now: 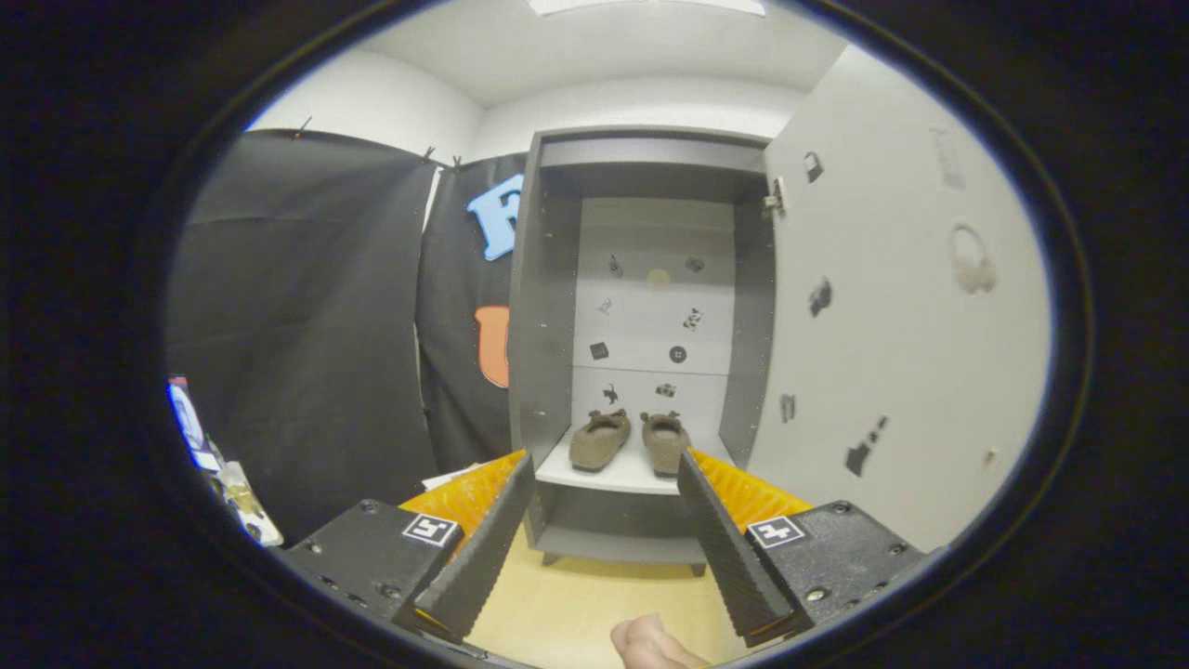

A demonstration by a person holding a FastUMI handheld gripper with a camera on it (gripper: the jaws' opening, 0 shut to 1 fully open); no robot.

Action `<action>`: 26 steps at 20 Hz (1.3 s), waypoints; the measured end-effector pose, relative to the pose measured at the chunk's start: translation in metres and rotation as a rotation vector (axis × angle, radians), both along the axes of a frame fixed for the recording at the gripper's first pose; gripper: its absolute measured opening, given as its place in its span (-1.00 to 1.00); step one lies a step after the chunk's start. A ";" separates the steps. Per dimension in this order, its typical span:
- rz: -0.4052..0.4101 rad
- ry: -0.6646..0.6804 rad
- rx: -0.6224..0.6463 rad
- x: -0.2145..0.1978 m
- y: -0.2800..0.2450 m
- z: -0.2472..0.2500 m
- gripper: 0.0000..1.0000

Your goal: Open the shoe cabinet door, grab the shoes and put them into the shoe cabinet, then close the shoe cabinet door.

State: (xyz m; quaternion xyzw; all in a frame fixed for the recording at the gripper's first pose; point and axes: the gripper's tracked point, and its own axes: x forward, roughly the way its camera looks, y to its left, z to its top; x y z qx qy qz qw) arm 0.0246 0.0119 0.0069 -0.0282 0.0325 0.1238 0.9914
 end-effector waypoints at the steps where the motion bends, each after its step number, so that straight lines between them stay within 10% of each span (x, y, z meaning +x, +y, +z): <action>1: 0.004 -0.010 0.000 -0.017 -0.008 0.003 0.96; 11: -0.118 -0.043 -0.019 -0.109 -0.158 0.023 0.97; 26: -0.331 0.006 0.034 -0.066 -0.377 0.041 0.98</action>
